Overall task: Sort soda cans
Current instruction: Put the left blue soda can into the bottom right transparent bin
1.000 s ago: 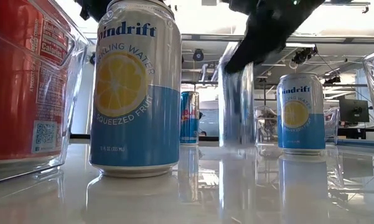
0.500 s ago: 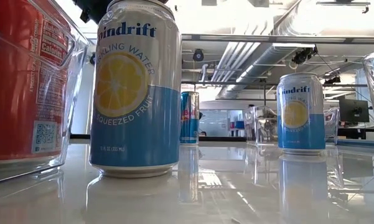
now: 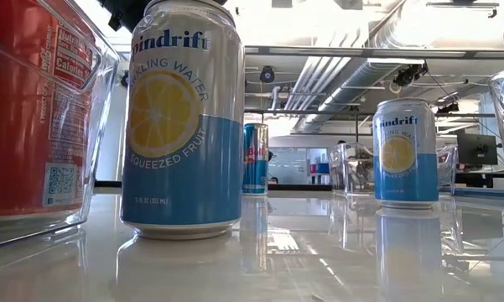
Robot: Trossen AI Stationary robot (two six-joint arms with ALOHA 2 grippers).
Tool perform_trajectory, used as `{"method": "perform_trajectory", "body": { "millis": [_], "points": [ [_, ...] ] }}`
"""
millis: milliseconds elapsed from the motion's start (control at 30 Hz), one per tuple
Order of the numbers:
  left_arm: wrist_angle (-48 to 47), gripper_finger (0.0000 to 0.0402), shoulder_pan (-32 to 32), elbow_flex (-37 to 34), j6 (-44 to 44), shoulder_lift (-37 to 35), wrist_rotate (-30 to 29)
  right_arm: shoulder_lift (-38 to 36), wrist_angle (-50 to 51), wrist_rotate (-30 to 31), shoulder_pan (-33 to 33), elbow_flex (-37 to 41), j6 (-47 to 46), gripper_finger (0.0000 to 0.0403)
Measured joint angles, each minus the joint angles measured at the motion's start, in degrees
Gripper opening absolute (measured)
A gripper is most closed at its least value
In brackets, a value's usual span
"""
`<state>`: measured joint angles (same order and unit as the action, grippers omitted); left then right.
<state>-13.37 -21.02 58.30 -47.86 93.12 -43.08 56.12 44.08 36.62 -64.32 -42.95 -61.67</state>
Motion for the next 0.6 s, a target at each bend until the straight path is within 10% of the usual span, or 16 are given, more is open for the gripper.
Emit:
{"method": "perform_trajectory", "body": {
  "millis": [600],
  "points": [
    [1.31,0.0307,2.04,0.02,0.04,0.02,-0.23,11.03,-13.63,6.6,-0.45,4.67,10.26,0.0222]
  ]
}}
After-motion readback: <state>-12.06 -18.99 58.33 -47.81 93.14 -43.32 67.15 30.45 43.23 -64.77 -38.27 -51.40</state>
